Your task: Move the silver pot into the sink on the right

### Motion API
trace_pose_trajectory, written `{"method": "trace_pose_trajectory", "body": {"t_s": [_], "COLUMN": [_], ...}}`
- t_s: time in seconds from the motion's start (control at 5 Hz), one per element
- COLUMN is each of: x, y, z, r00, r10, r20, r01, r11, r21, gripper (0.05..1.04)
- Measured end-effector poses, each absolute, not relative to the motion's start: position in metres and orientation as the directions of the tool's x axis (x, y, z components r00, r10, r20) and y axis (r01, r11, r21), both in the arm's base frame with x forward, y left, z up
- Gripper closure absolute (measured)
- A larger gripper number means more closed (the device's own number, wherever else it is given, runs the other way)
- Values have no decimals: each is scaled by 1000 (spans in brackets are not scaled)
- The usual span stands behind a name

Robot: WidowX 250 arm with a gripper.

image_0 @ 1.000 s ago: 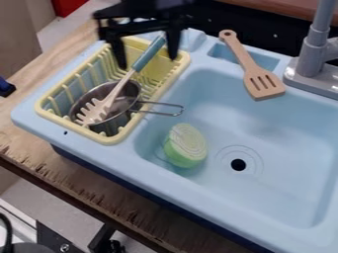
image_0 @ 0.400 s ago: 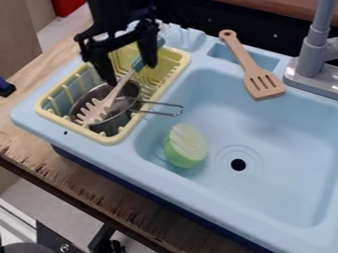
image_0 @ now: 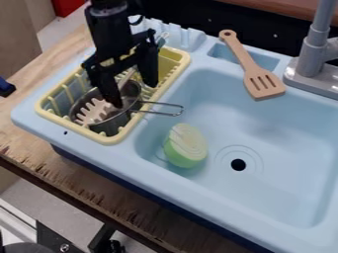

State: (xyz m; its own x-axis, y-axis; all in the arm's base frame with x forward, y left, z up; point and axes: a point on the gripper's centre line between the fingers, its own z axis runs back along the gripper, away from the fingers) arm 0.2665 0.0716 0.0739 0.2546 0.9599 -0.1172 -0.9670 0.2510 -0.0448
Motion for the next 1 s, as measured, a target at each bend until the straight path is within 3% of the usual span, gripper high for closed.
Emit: {"method": "trace_pose_trajectory", "body": {"t_s": [0.4, 0.8, 1.0], "x": [267, 271, 272], "y": [72, 66, 64], "z": [70, 57, 53], "r00": [232, 239, 255], "r10": [966, 966, 962], "r20": [-113, -100, -95], "r01": [-973, -971, -966], "r11": [229, 236, 249], "r21": [-42, -43, -70], "gripper": [132, 695, 868]}}
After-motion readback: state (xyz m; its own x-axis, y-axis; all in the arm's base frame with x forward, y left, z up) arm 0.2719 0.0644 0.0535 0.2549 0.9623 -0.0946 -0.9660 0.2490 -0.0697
